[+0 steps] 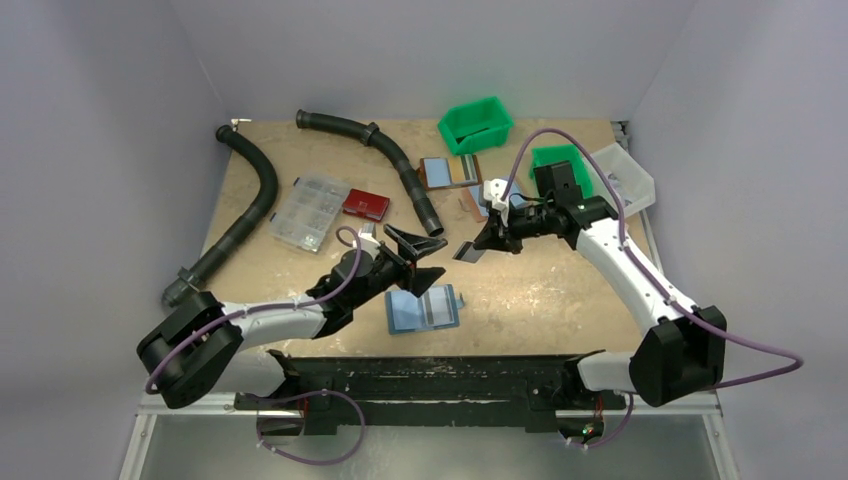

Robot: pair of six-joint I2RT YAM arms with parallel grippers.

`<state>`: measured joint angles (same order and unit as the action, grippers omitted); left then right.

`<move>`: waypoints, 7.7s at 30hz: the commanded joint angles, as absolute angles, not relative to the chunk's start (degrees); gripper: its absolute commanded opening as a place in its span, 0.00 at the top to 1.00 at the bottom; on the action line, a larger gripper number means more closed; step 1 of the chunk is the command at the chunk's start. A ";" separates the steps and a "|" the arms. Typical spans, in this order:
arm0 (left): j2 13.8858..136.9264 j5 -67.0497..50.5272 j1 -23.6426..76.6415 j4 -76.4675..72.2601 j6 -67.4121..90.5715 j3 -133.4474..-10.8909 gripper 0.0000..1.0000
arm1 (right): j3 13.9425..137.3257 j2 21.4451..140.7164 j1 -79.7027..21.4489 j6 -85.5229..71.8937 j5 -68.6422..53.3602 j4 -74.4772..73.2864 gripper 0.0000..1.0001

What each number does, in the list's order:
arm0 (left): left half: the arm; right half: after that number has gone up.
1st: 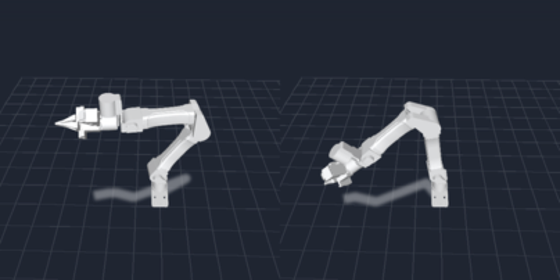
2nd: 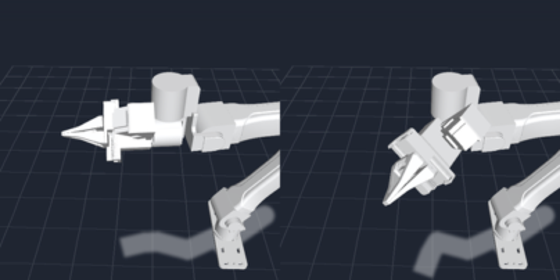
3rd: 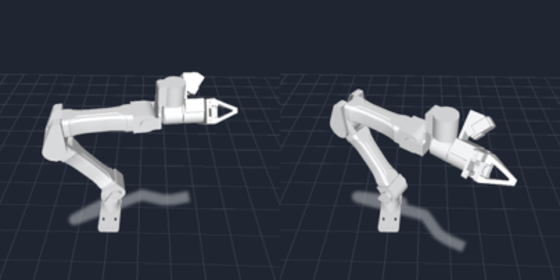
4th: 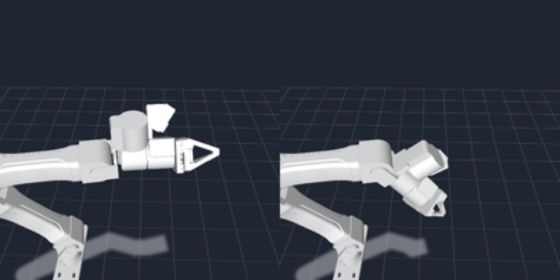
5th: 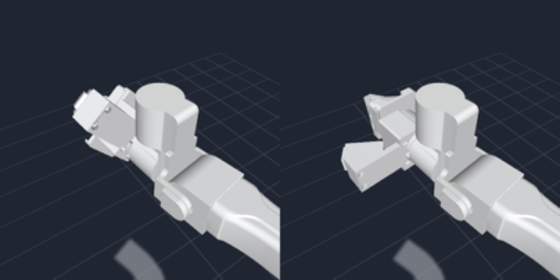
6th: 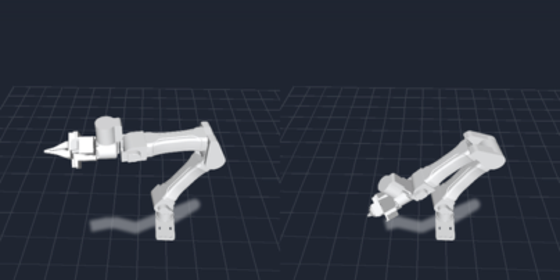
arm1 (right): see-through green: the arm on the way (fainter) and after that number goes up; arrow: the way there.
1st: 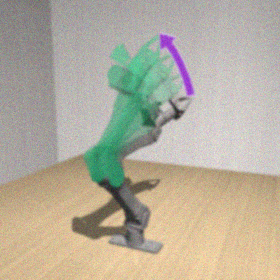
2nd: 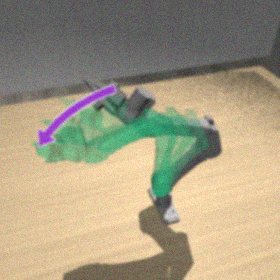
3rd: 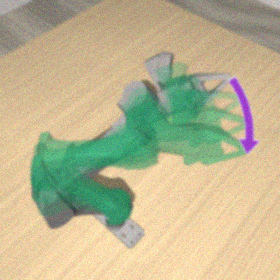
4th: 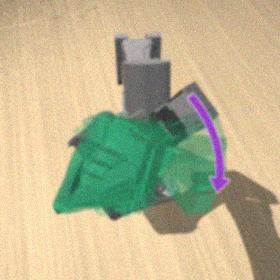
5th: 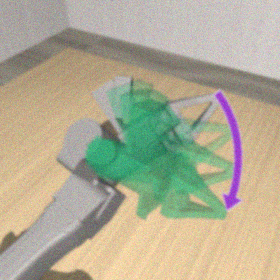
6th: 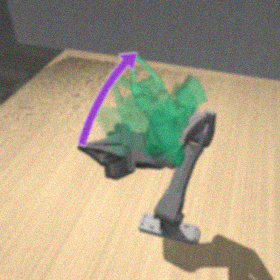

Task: Take the credit cards out of the card holder
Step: Pick up the credit card from the card holder, then place the credit card in the storage box, then remove the credit card from the card holder.

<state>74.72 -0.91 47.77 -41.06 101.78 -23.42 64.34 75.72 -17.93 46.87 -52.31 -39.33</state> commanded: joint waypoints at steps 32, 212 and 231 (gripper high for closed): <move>89.09 -1.86 49.59 -60.01 116.12 -27.01 1.00 | 61.21 74.13 -21.63 79.42 -61.42 -55.92 0.66; 49.78 1.60 36.71 20.92 11.95 -43.28 0.00 | 72.82 83.93 15.76 14.15 -50.64 -19.77 0.43; 56.52 -17.22 37.83 -4.07 43.88 -30.53 0.13 | 48.82 68.33 4.08 14.01 -66.67 -9.59 0.04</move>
